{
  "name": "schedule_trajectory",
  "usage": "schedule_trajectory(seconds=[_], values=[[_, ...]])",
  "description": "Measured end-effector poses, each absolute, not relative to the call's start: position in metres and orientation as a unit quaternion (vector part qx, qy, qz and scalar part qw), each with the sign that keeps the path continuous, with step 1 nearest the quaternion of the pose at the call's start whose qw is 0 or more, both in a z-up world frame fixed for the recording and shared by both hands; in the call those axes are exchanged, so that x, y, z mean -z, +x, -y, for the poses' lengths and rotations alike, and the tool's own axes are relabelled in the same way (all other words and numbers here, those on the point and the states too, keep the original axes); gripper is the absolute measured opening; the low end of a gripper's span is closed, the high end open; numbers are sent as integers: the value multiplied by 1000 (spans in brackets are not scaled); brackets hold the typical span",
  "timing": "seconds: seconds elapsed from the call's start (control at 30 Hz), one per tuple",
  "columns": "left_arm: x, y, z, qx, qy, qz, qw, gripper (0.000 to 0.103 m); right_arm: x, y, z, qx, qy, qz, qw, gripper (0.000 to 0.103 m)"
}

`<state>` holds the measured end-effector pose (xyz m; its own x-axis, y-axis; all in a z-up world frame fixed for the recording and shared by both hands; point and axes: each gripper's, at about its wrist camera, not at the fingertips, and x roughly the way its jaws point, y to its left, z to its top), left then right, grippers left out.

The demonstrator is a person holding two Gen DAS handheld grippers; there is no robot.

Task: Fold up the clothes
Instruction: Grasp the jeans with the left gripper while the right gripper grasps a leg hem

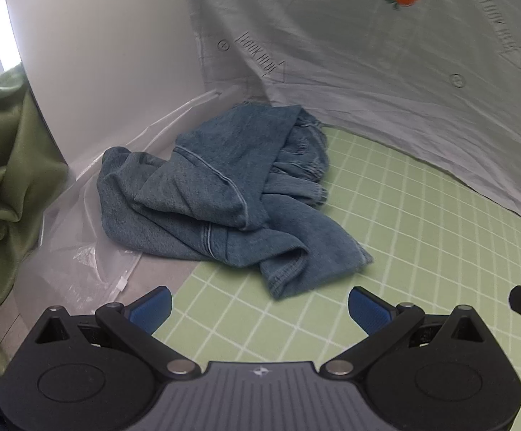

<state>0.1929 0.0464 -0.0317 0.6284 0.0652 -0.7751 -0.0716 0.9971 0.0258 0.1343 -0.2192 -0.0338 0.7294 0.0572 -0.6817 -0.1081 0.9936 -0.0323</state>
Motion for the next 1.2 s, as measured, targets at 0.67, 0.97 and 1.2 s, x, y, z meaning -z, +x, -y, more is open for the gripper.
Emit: schedule_trajectory(seconds=[0.67, 0.97, 1.2], values=[[112, 351, -96, -72, -101, -495, 860, 81, 134, 337, 106, -217, -3, -436, 874, 68], [115, 355, -90, -57, -87, -492, 864, 54, 145, 340, 92, -254, 10, -424, 869, 21], [107, 342, -82, -37, -103, -494, 862, 27, 140, 313, 106, -251, 5, -411, 876, 14]])
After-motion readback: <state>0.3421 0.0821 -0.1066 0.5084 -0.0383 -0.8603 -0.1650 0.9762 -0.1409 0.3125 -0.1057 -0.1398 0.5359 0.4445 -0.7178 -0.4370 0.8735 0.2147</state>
